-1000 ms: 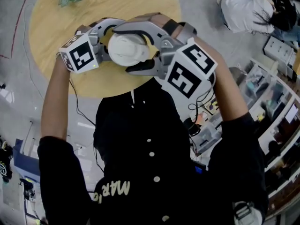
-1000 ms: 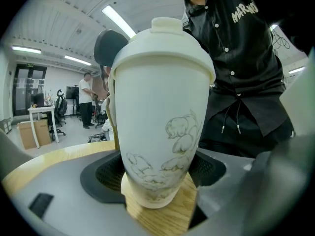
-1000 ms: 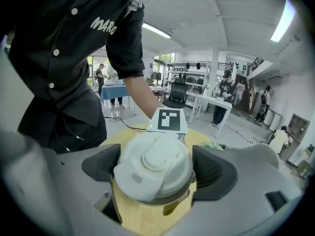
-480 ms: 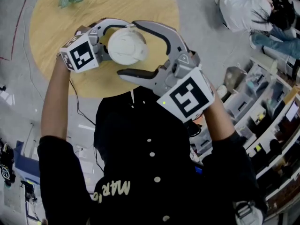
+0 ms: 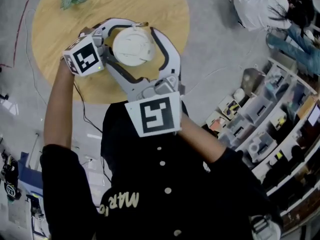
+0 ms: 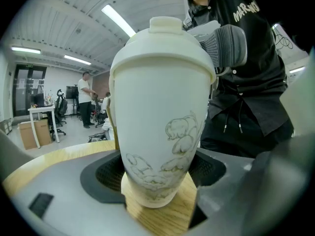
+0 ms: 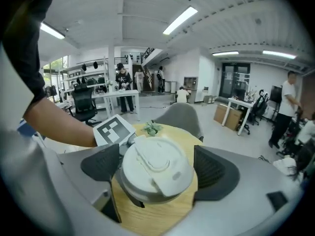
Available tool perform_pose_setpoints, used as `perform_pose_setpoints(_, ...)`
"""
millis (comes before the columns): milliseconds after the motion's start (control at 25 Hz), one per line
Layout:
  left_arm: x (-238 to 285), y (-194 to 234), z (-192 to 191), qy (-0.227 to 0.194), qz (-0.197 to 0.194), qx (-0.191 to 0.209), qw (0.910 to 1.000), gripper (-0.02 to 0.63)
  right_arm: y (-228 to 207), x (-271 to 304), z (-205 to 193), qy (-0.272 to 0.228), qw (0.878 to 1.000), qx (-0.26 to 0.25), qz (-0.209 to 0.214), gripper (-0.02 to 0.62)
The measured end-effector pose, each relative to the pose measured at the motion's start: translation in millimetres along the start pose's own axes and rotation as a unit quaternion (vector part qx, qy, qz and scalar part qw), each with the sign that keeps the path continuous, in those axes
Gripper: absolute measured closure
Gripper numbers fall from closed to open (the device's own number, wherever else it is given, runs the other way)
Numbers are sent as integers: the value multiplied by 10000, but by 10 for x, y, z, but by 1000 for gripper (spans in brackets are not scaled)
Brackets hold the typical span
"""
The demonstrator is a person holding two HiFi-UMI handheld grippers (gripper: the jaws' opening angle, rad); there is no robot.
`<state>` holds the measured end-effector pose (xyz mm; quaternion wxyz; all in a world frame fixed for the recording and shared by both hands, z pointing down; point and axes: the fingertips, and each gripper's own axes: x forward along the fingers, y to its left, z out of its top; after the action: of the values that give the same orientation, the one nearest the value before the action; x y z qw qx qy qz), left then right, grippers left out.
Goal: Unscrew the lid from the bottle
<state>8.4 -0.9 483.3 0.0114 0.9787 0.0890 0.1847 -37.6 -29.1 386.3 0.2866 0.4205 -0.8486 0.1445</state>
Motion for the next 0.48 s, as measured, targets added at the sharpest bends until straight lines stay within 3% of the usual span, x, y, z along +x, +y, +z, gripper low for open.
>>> perform_pose_setpoints(200,27,22,64,-283,75,-1,9996,227,-45,117,-86,191,9992,39,-343,118)
perform_pose_setpoints(280,18,14,45,-184,60,7,9998,228,-36,125,-85,193,9992,12,-360,129)
perform_pose_setpoints(360,2,-6,14,1,17,4,10000,228,-26,113,-70,167,9995,-49,-281,130)
perform_pose_setpoints(480,3,1,42,-57,21,-1,10000,229,-4,111,-47,125,9996,-262,44,132)
